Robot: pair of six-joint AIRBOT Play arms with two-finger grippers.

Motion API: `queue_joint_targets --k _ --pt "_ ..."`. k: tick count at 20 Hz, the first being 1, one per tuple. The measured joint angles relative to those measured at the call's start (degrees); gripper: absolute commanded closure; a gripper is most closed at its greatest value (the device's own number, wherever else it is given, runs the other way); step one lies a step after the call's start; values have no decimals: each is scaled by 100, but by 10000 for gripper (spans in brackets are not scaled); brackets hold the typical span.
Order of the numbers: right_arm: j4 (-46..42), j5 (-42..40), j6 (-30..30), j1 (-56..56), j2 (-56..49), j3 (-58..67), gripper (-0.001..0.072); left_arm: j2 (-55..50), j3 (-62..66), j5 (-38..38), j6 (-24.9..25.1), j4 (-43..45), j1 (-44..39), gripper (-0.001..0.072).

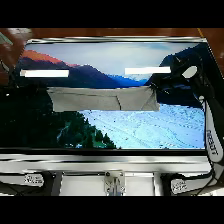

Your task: Fold the shirts.

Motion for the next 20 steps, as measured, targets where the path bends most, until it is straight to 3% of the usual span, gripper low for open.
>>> queue_joint_targets --k 3,5,6,7,9,10,11,12,20 --pt "0 -262 136 2 -691 485 655 -570 435 33 -251 -4 -170 670" --pt "2 -472 195 2 -1029 623 615 -894 555 26 -348 -4 -260 669" --pt "26 -570 227 2 -1174 669 497 -1036 588 17 -396 -2 -284 667" --pt "44 -634 234 2 -1285 699 419 -1163 616 -9 -455 0 -297 609" --pt "76 -708 238 0 -1438 737 255 -1340 651 -57 -527 39 -321 371" --pt "103 -732 229 -2 -1467 750 242 -1394 662 -85 -623 92 -326 254" --pt "109 -719 160 -20 -1471 761 183 -1432 675 -109 -697 144 -315 235" --pt "125 -649 20 -68 -1445 763 11 -1460 691 -164 -782 212 -280 235" --pt "-310 710 -573 -769 -1263 776 10 -1502 1143 -1279 -1099 505 317 257"
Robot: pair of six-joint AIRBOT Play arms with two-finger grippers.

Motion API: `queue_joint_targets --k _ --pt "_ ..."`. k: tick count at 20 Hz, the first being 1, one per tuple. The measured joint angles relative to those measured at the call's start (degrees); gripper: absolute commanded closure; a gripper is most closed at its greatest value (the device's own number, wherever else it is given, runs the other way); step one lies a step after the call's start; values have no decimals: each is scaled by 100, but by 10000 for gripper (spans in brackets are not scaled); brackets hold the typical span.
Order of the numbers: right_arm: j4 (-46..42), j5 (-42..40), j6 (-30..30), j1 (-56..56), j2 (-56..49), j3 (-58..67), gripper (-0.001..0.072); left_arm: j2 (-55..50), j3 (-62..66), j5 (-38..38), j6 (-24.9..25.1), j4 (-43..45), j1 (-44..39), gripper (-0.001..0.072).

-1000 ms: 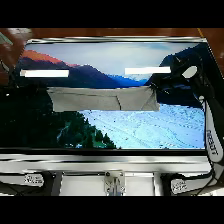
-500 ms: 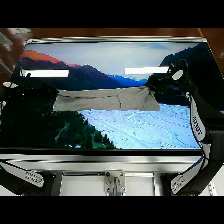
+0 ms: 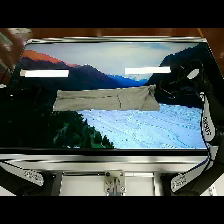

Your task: Fold the shirts.

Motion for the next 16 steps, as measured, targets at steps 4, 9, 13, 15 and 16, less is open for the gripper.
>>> queue_joint_targets --k 4,9,13,15,16 --pt "240 264 -52 -111 -323 2 11 221 114 -699 195 4 -74 257" --pt "1169 323 -70 -146 -780 9 50 625 149 -892 428 -15 -597 256" --pt "1377 330 -26 -140 -977 -4 656 741 155 -636 492 -168 -1150 257" --pt "1403 356 -76 -136 -929 -4 654 763 155 -402 503 -319 -1453 412" --pt "1414 398 -151 -140 -850 -4 655 769 155 -251 505 -380 -1609 549"
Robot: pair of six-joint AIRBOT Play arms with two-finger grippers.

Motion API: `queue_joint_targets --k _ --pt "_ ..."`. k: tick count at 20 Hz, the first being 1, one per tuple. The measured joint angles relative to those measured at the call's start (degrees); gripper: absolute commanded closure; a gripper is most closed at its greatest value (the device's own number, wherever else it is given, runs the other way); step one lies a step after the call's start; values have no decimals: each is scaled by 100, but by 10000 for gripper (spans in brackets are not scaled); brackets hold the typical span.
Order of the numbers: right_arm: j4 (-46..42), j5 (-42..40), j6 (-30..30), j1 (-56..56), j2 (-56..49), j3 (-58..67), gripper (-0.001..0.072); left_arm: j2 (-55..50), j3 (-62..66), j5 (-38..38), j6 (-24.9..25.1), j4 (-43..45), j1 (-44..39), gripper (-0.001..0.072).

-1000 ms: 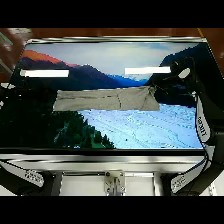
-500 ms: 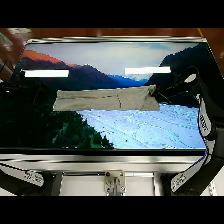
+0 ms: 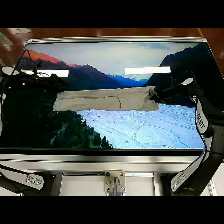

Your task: Fold the shirts.

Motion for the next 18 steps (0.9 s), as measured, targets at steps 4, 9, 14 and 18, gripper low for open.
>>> queue_joint_targets --k 4,9,14,18 --pt "76 50 -251 -31 702 7 655 -92 0 820 17 -133 -887 662" --pt "92 553 -199 -37 2059 11 655 -535 0 1757 15 -254 -2253 662" --pt "33 1207 236 -37 3351 11 655 -916 0 2363 15 -723 -3263 663" --pt "-37 1611 612 -37 4063 11 655 -1178 15 2822 107 -1281 -3956 668"
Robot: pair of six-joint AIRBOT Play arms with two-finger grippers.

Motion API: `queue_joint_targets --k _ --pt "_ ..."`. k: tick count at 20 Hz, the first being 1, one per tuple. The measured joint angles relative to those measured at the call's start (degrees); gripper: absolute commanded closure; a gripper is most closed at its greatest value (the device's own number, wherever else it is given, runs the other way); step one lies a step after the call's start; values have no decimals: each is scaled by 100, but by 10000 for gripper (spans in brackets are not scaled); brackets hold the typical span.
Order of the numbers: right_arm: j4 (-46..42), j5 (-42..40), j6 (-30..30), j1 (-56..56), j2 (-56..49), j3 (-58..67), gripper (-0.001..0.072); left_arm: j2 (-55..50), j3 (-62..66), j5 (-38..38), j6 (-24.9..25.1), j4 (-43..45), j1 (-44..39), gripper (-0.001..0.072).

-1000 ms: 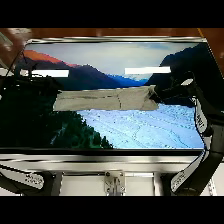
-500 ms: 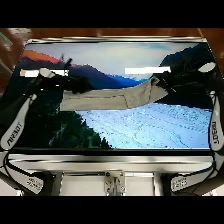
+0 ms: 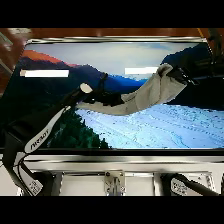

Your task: Fold the shirts.

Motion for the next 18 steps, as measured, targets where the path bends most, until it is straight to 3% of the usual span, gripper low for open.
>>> queue_joint_targets --k 5,8,13,18 --pt "-31 275 308 0 396 0 655 -588 223 173 120 -938 -595 671" --pt "-195 367 398 103 450 0 656 -697 341 249 332 -1311 -522 672" --pt "-490 -151 400 1045 48 0 656 -120 400 138 466 -881 590 672" --pt "-55 -1670 229 2551 -1047 0 656 946 413 -382 498 -282 2295 672"
